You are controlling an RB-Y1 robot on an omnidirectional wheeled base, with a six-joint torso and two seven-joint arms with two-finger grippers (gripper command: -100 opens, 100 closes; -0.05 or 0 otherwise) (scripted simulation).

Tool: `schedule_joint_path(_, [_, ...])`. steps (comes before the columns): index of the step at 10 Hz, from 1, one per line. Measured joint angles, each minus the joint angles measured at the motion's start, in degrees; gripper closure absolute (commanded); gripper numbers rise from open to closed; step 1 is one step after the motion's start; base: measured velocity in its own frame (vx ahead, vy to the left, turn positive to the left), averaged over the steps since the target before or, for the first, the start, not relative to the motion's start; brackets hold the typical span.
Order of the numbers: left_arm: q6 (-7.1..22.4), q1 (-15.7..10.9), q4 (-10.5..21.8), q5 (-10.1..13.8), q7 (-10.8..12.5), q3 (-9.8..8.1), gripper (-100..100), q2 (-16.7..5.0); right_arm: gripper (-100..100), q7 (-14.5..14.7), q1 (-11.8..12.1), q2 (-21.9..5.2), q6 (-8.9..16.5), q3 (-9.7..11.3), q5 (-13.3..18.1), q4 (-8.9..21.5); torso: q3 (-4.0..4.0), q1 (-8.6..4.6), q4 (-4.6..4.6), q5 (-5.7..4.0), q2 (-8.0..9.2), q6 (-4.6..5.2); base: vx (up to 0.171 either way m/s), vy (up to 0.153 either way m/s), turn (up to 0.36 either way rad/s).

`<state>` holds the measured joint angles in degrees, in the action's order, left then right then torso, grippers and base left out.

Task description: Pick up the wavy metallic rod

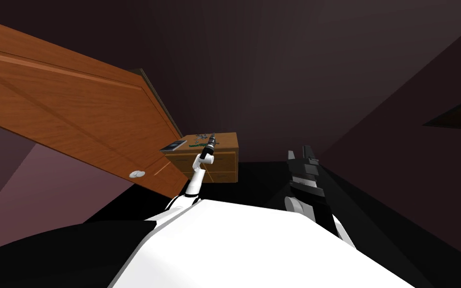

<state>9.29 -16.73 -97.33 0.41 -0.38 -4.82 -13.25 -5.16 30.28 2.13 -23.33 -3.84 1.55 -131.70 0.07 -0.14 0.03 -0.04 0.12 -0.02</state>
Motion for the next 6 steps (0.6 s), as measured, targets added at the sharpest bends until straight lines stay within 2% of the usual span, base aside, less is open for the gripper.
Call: schedule_joint_path(6, [9.28, -8.86, 8.12, 1.09, -0.31, -0.68, -100, -1.92, 0, 0.0, 0.0, 0.0, 0.0, 0.0, 0.0, 0.0, -0.04, 0.1, -0.02, 0.02, -0.07, -0.02, -0.019, -0.018, -0.015])
